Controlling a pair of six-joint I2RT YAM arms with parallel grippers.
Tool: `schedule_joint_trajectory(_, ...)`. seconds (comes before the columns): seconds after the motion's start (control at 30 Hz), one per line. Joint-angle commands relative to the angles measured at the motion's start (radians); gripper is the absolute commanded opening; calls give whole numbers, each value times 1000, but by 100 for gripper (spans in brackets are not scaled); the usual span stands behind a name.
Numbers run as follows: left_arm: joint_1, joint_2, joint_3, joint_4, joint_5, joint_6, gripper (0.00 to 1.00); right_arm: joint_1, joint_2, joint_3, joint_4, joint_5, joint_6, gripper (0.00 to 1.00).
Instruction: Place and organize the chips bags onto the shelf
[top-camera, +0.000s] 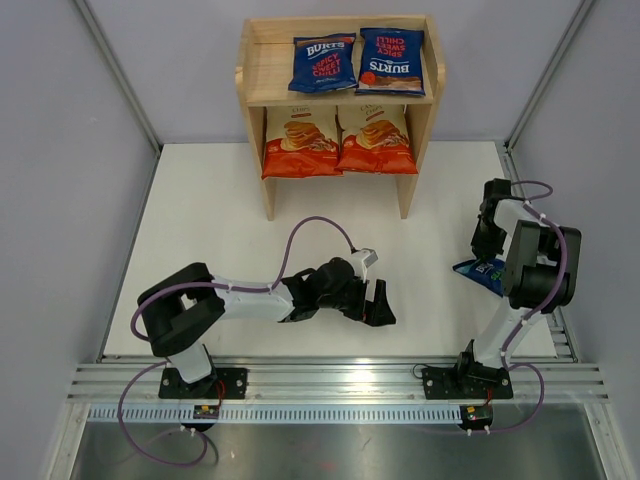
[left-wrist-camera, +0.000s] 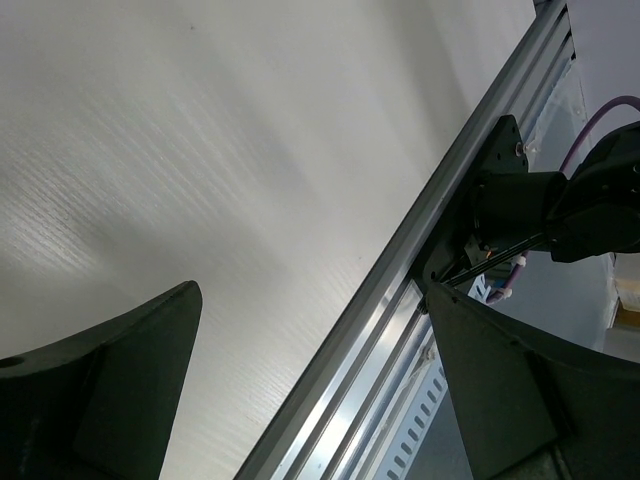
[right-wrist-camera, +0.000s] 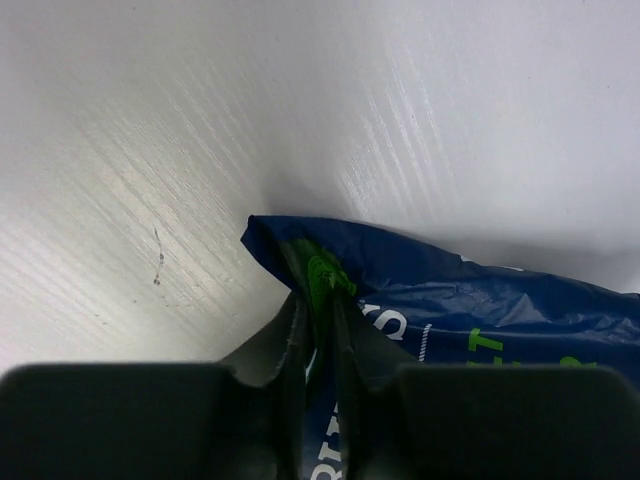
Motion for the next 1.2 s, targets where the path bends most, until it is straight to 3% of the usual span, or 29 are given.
schedule_joint_trajectory(0.0, -2, -23, -15, 52, 18, 21, 99, 0, 5, -65, 16, -87, 33, 15)
schedule_joint_trajectory(0.17, -1, -22, -17, 54, 10, 15, 99, 0, -107, -128, 76, -156, 96, 0)
schedule_joint_trajectory(0.47, 6, -80, -58, 21, -119, 14, 99, 0, -326, -295, 240, -406, 286, 0)
schedule_joint_trajectory(0.6, 33, -147, -118, 21, -221, -17, 99, 0, -476, -413, 329, -466, 445, 0)
schedule_joint_trajectory(0.73, 53, -204, -181, 81, -236, -22, 99, 2, -622, -502, 398, -511, 565, 0)
schedule_joint_trajectory(1.0, 50, -238, -205, 328, -115, 156, 99, 28, -937, -643, 423, -496, 861, 0)
schedule_joint_trajectory(1.17, 0, -214, -98, 397, -114, 338, 99, 89, -1122, -647, 338, -400, 1027, 0)
